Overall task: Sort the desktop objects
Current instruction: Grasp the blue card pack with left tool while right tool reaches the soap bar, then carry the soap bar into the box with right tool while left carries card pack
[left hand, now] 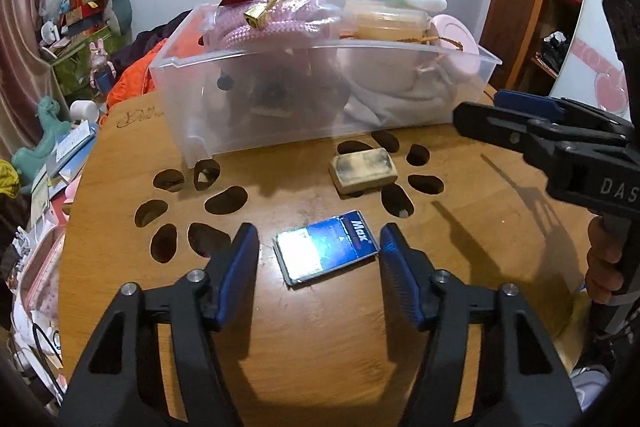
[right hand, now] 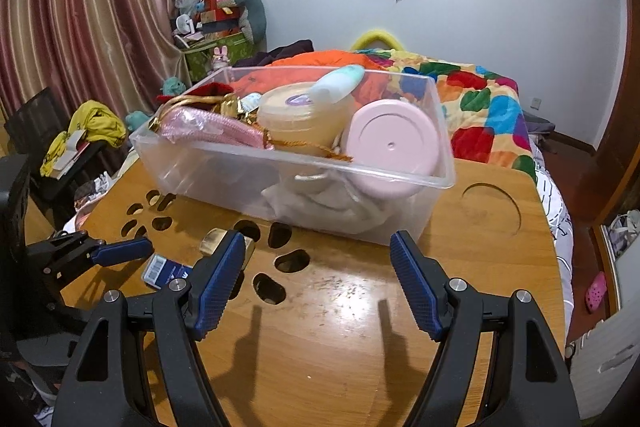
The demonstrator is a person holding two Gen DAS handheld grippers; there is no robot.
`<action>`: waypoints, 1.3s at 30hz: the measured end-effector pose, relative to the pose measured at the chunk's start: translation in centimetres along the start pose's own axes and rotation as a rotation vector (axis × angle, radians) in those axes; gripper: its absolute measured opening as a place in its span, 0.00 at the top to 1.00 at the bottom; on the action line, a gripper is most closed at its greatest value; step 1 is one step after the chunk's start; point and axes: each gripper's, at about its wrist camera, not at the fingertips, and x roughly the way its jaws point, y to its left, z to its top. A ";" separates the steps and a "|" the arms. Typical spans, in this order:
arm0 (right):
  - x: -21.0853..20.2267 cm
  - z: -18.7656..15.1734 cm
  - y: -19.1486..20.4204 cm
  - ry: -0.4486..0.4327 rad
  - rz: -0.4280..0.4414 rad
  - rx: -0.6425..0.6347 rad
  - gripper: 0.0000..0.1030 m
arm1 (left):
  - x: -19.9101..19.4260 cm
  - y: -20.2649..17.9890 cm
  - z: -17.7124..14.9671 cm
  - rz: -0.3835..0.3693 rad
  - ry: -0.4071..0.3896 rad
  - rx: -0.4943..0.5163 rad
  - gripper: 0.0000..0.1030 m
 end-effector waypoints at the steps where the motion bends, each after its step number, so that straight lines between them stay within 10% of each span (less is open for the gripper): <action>1: 0.2 -0.1 0.4 0.007 0.000 -0.007 0.31 | -0.1 0.0 -0.1 0.003 -0.005 0.001 0.49; 28: 5.4 0.0 7.6 0.155 -0.024 -0.203 0.32 | -2.7 6.2 -1.0 0.044 -0.118 -0.185 0.49; 34: 4.9 -0.1 8.4 0.129 -0.029 -0.253 0.60 | -3.1 5.5 -0.9 0.041 -0.126 -0.167 0.49; 39: 3.9 0.0 7.7 0.099 0.003 -0.209 0.60 | -3.9 5.3 -0.7 0.043 -0.143 -0.162 0.49</action>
